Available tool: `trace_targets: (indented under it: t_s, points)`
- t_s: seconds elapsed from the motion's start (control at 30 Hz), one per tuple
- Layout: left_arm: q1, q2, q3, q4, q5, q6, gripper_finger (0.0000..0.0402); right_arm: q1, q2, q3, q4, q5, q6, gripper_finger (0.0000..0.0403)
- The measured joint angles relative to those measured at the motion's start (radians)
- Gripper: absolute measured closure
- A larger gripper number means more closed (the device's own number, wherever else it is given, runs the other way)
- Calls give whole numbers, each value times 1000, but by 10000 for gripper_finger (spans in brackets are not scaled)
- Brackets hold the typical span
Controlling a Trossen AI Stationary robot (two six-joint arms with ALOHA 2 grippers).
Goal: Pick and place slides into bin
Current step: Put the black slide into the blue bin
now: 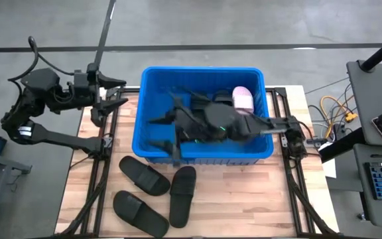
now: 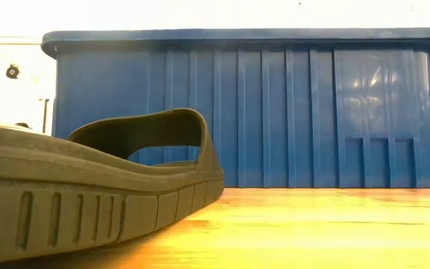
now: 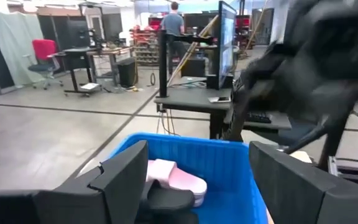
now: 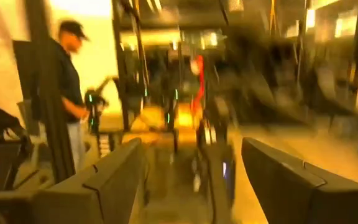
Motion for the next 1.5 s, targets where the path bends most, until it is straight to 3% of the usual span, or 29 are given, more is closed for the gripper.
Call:
trace_targets:
  t_s: [0.13, 0.2, 0.3, 0.37, 0.5, 0.63, 0.9, 1.33, 1.5]
  points:
    - [0, -34, -23, 0, 15, 0, 139, 76, 0, 0, 77, 62, -180, 138]
    - [0, -51, -38, 0, 16, 0, 139, 108, 2, -1, 28, 157, -193, 138]
    - [0, -80, -68, 0, 17, -1, 139, 141, 3, -2, -148, 288, -79, 138]
    - [0, -100, -88, -1, 19, -4, 139, 159, 3, -2, -294, 319, 46, 140]
    - [0, -142, -126, 2, 23, -28, 139, 186, 10, -5, -522, 314, 302, 143]
    - [0, -181, -148, 6, 21, -30, 139, 219, 31, -5, -682, 310, 424, 143]
    - [0, -208, -147, 44, 19, -76, 139, 272, 136, -6, -863, 266, 457, 143]
    - [0, -196, -148, 34, 19, -80, 139, 277, 380, -7, -871, 6, 408, 151]
    - [0, -190, -148, 34, 20, -81, 139, 288, 425, -7, -881, 91, 383, 170]
